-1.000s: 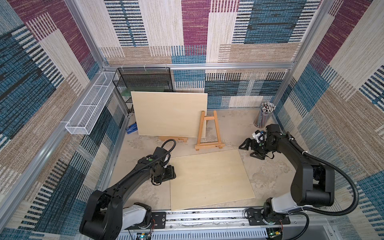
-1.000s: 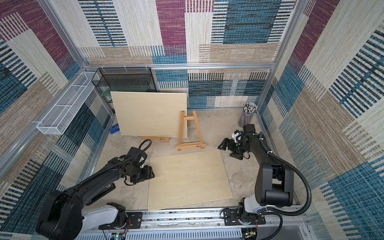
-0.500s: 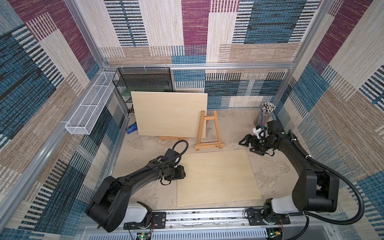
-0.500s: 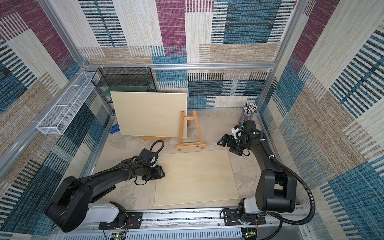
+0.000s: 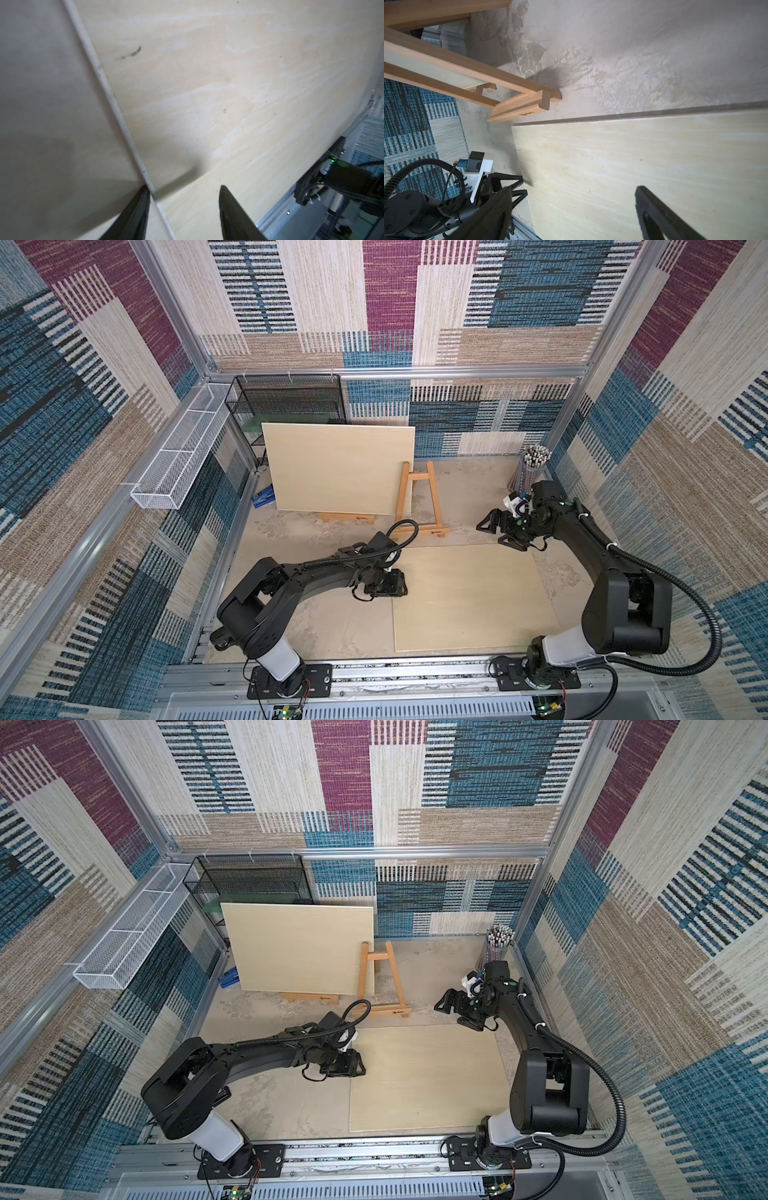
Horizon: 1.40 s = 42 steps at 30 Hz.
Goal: Disassemble the easel
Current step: Move the drawing board to the corner of the board.
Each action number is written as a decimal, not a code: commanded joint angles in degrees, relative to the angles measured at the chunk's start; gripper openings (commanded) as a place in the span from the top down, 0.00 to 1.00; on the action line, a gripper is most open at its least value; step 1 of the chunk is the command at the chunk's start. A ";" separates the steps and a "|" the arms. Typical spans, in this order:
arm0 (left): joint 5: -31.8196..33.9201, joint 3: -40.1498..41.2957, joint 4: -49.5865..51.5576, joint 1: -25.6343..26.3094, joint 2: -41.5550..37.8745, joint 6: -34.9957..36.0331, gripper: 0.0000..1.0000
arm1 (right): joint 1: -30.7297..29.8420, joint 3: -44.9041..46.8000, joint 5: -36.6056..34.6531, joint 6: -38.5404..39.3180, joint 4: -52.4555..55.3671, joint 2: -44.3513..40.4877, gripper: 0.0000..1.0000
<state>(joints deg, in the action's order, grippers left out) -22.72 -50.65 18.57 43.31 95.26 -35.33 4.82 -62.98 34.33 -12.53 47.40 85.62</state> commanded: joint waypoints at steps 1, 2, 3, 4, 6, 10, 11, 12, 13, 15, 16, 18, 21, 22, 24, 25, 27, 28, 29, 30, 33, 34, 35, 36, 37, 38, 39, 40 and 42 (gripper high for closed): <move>-5.73 -2.21 0.16 1.54 2.95 0.46 0.46 | -0.38 -0.55 -0.36 0.19 -1.07 0.53 0.05; -6.20 -3.25 -0.03 2.17 4.00 0.65 0.46 | -0.50 -0.76 -0.53 0.06 -1.08 0.68 0.05; -6.68 -4.35 -0.16 2.66 4.99 0.80 0.46 | -0.66 -1.01 -0.74 -0.09 -1.08 0.77 0.05; -7.17 -5.64 -0.26 3.16 6.20 0.82 0.46 | -0.84 -1.14 -0.99 -0.20 -1.16 0.85 0.05; -8.58 -7.96 -1.29 3.91 8.49 0.46 0.46 | -1.04 -1.43 -1.34 -0.43 -1.08 0.93 0.05; -7.91 -11.04 -0.02 4.27 9.80 0.40 0.45 | -2.30 -2.01 -3.36 -0.65 -0.52 1.52 0.05; -6.44 -10.89 0.80 4.12 8.73 0.97 0.43 | -3.04 -2.14 -4.15 -0.77 -0.38 1.64 0.05; -4.76 -10.45 2.08 3.57 7.15 1.68 0.41 | -4.22 -2.15 -5.43 -1.19 -0.31 1.67 0.05; -3.06 -9.73 3.15 2.66 5.11 2.24 0.39 | -5.61 -2.08 -6.79 -1.80 -0.50 1.65 0.05; -0.19 -7.57 4.42 0.67 0.23 2.63 0.36 | -9.30 -1.74 -9.51 -3.60 -0.97 1.61 0.05; 1.10 -6.41 4.95 -0.61 -2.68 2.84 0.34 | -11.61 -1.54 -11.12 -4.78 -1.38 1.39 0.05; 3.32 -5.14 7.51 -2.90 -7.33 3.76 0.33 | -16.35 -1.44 -14.54 -7.34 -1.91 1.21 0.05; 6.88 -3.37 12.20 -6.31 -13.48 5.44 0.31 | -25.31 -1.88 -21.16 -11.94 -1.88 1.84 0.05; 7.77 -2.53 13.38 -7.81 -15.55 5.66 0.31 | -28.72 -2.09 -23.42 -13.86 -1.62 2.48 0.05; 9.52 -0.82 15.18 -10.81 -19.18 6.22 0.30 | -34.84 -2.53 -27.61 -16.85 -1.09 4.22 0.05; 10.39 -0.01 15.84 -12.18 -20.84 6.49 0.29 | -37.60 -2.94 -29.24 -18.22 -0.89 5.27 0.05; 11.84 1.33 16.92 -15.16 -24.38 6.99 0.27 | -42.83 -3.79 -31.65 -20.75 -0.81 7.80 0.05; 11.91 1.72 17.17 -16.25 -25.68 7.31 0.26 | -44.78 -4.21 -32.12 -21.56 -0.83 9.21 0.05; 11.91 1.92 17.54 -17.40 -26.67 7.61 0.26 | -46.78 -4.84 -32.81 -22.27 -0.66 10.39 0.05; 11.82 1.82 18.08 -18.32 -27.29 8.05 0.26 | -48.72 -5.49 -33.69 -22.73 -0.33 11.67 0.05; 11.19 1.37 19.17 -20.04 -27.93 9.33 0.26 | -53.53 -7.67 -35.95 -23.73 2.10 15.15 0.05; 11.04 1.31 19.22 -20.42 -28.02 9.57 0.26 | -54.63 -8.29 -36.54 -24.12 3.02 16.23 0.05; 10.88 1.32 19.14 -20.70 -28.16 9.74 0.25 | -55.81 -8.81 -37.49 -24.69 4.08 17.07 0.05; 10.70 1.27 19.07 -20.97 -28.20 9.87 0.25 | -56.62 -9.13 -38.17 -25.32 4.99 17.74 0.05; 10.52 1.40 18.97 -21.27 -28.20 9.96 0.25 | -57.30 -9.01 -38.58 -26.00 5.63 18.16 0.05; 10.29 1.35 18.83 -21.41 -28.20 9.95 0.25 | -57.65 -8.72 -38.70 -26.42 5.86 18.23 0.05; 10.08 1.45 18.68 -21.56 -28.13 9.94 0.25 | -57.88 -8.17 -38.64 -26.98 5.86 17.97 0.05; 9.90 1.48 18.55 -21.68 -28.14 9.93 0.25 | -57.95 -7.44 -38.73 -27.42 5.86 17.60 0.05; 9.46 1.54 18.19 -21.79 -28.12 10.09 0.25 | -57.95 -6.29 -39.13 -27.93 6.17 16.84 0.05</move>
<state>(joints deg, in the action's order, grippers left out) -12.45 -49.06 36.82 21.76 67.26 -26.81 -52.93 -70.15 -2.33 -38.02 51.44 103.26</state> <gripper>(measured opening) 0.747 0.949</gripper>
